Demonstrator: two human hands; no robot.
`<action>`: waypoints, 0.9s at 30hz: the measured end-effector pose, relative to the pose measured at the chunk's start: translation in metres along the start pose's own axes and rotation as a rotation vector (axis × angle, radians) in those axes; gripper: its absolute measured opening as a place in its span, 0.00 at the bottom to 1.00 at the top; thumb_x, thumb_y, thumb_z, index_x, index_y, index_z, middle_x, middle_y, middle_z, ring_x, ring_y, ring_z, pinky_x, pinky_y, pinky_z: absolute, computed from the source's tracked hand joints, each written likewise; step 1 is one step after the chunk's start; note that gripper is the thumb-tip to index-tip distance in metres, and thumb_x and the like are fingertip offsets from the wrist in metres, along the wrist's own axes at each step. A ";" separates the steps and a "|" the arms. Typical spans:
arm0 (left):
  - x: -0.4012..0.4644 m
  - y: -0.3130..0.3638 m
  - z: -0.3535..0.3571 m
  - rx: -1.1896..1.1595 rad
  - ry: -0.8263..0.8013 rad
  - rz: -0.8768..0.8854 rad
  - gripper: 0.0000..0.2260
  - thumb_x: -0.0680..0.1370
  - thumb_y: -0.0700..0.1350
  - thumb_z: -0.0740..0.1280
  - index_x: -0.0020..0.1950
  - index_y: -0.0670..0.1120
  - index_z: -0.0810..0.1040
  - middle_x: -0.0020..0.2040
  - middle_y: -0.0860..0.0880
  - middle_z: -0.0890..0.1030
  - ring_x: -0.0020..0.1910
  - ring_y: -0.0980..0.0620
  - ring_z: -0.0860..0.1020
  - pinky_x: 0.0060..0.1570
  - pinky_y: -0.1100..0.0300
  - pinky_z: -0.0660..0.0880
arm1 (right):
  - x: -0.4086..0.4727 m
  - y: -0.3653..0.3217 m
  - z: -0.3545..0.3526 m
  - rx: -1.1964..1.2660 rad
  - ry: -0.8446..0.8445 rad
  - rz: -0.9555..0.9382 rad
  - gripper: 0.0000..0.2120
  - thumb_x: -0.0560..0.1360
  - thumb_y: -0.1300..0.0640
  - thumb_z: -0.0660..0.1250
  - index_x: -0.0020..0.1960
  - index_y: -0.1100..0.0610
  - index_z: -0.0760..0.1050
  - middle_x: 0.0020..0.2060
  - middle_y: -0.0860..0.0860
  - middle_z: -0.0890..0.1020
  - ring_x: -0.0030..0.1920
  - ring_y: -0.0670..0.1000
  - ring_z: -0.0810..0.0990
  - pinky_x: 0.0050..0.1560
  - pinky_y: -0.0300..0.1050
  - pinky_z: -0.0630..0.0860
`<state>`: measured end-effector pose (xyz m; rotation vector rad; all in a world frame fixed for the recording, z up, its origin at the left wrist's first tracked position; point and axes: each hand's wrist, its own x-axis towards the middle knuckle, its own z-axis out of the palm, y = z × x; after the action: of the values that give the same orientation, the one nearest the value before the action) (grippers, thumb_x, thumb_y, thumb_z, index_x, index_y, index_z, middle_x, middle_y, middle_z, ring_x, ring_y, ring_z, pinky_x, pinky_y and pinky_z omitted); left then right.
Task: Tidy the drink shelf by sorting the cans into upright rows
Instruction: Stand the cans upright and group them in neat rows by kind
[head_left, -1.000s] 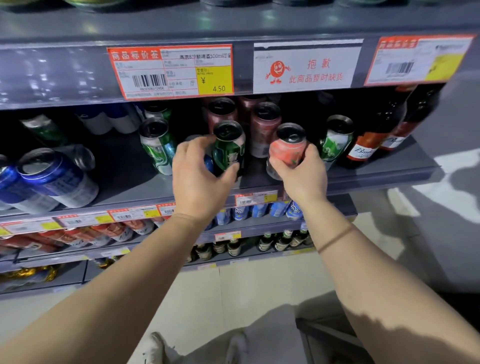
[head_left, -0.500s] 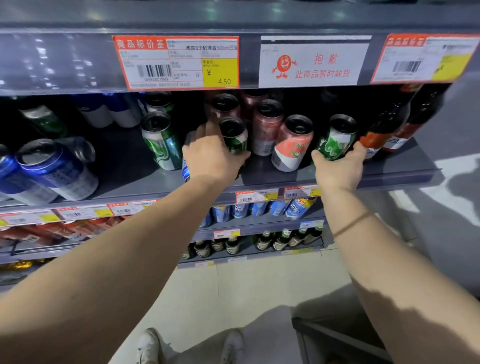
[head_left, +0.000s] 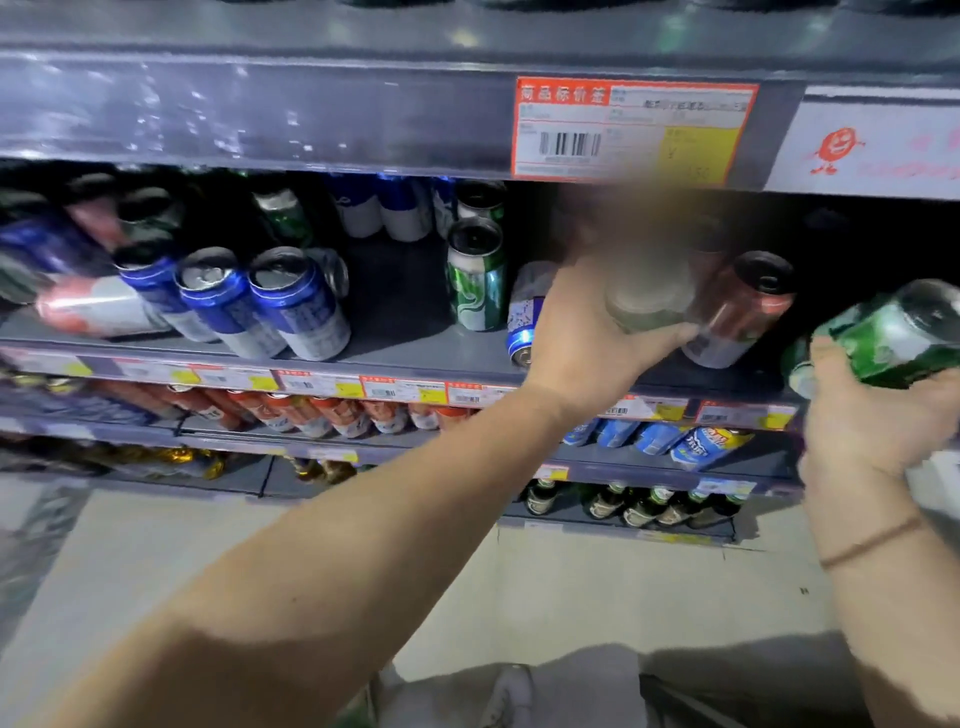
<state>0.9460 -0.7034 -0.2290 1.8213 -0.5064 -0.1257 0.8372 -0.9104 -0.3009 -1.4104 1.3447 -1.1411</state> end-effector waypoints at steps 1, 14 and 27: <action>-0.007 0.003 -0.008 -0.029 -0.023 0.006 0.32 0.62 0.53 0.80 0.62 0.46 0.73 0.57 0.48 0.77 0.59 0.50 0.75 0.59 0.52 0.74 | 0.006 0.028 -0.007 0.043 -0.016 0.043 0.41 0.51 0.31 0.78 0.55 0.54 0.72 0.50 0.46 0.83 0.46 0.46 0.84 0.46 0.48 0.82; -0.073 -0.040 -0.211 -0.009 0.135 -0.166 0.31 0.63 0.45 0.82 0.63 0.51 0.73 0.56 0.55 0.79 0.55 0.64 0.77 0.57 0.69 0.72 | -0.268 -0.099 0.017 -0.095 -0.809 -0.142 0.29 0.61 0.55 0.80 0.58 0.51 0.72 0.49 0.45 0.82 0.47 0.40 0.81 0.46 0.33 0.74; -0.086 -0.115 -0.474 0.169 0.584 -0.301 0.26 0.65 0.45 0.80 0.60 0.52 0.74 0.52 0.59 0.80 0.51 0.61 0.78 0.49 0.75 0.70 | -0.490 -0.151 0.136 -0.191 -1.186 -0.334 0.31 0.57 0.46 0.80 0.57 0.45 0.71 0.50 0.42 0.80 0.51 0.46 0.79 0.50 0.43 0.75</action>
<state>1.0600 -0.2221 -0.2036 1.9769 0.1749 0.2483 1.0015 -0.4143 -0.2109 -1.9970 0.3646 -0.1817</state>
